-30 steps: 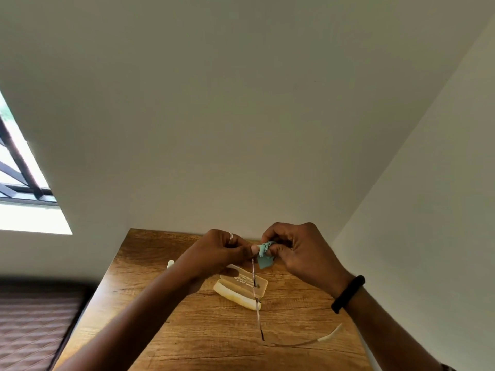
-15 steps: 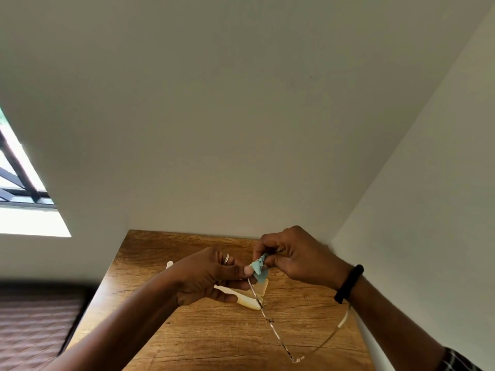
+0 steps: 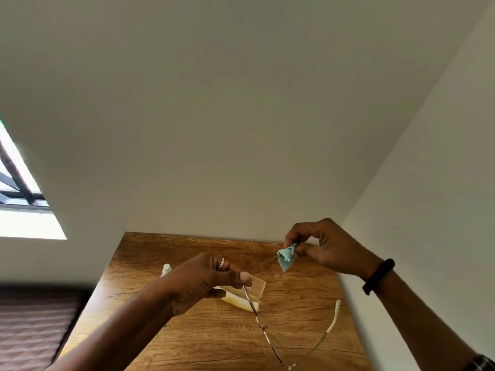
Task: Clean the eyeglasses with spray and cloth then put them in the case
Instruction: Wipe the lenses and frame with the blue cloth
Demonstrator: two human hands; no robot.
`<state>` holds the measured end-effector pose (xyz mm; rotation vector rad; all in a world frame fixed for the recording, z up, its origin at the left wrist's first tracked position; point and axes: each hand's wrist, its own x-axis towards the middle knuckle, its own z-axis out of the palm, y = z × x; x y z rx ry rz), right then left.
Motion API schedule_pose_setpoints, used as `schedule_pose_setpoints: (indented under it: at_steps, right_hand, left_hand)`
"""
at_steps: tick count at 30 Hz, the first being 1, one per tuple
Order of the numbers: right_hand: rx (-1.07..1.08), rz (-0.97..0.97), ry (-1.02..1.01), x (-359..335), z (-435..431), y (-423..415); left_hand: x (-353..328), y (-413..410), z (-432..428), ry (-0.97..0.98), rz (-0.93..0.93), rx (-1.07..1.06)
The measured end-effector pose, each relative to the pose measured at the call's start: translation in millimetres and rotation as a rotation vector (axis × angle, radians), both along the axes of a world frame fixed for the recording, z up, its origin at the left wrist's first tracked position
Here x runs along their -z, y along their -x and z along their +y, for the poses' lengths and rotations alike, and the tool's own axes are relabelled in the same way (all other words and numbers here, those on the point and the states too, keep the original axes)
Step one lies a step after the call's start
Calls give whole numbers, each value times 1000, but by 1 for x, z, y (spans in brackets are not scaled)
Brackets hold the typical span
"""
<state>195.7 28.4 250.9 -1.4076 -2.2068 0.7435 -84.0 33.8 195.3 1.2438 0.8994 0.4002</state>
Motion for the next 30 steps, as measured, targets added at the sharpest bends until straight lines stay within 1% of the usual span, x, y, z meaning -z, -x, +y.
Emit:
schedule_pose_setpoints:
  at_steps: [3, 5, 6, 8, 9, 10, 11, 12, 13, 14, 15, 17, 18, 19, 21, 23, 24, 25, 30]
  right_hand:
    - [32, 71, 9, -3, 0, -10]
    - [96, 103, 4, -4, 1, -19]
    - [156, 126, -9, -4, 2, -25]
    - [365, 212, -75, -5, 1, -34]
    - [486, 298, -121, -6, -2, -36]
    - [578, 442, -147, -8, -8, -35]
    - [616, 625, -137, -11, -16, -30]
    - [607, 778, -92, -15, -25, -21]
    - [581, 858, -49, -16, -33, -11]
    - [565, 858, -38, -17, -41, 3]
    - [578, 755, -63, -16, -46, 15]
    - [643, 350, -165, -7, -51, 39]
    - [669, 190, -209, -5, -51, 51]
    - [679, 120, -223, -1, -50, 62]
    - [666, 148, -168, 7, -45, 79]
    - [638, 247, -87, 18, -39, 91]
    - [615, 326, -42, 23, -37, 95]
    - [590, 441, 17, 27, -36, 99]
    - [503, 1137, 367, 37, -37, 103]
  left_hand:
    - [-2, -1, -2, 7, -40, -4]
    - [-1, 0, -3, 16, -75, -31]
    - [0, 1, -3, 17, -90, -60]
    - [2, 5, -3, -25, -96, -126]
    - [2, 7, -4, -67, -89, -156]
    - [1, 8, -5, -110, -85, -185]
    - [0, 8, -7, -149, -84, -218]
    - [-2, 6, -9, -185, -81, -259]
    - [-4, 4, -12, -224, -72, -305]
    - [-6, 1, -13, -266, -59, -347]
    - [-7, -1, -15, -302, -45, -378]
    - [-8, -5, -16, -346, -37, -410]
    - [-9, -7, -17, -366, -32, -414]
    - [-10, -9, -18, -383, -24, -416]
    - [-11, -13, -22, -401, -20, -420]
    - [-13, -17, -26, -396, -26, -420]
    - [-13, -18, -27, -392, -29, -412]
    - [-13, -18, -28, -384, -34, -402]
    - [-16, -15, -30, -337, -73, -407]
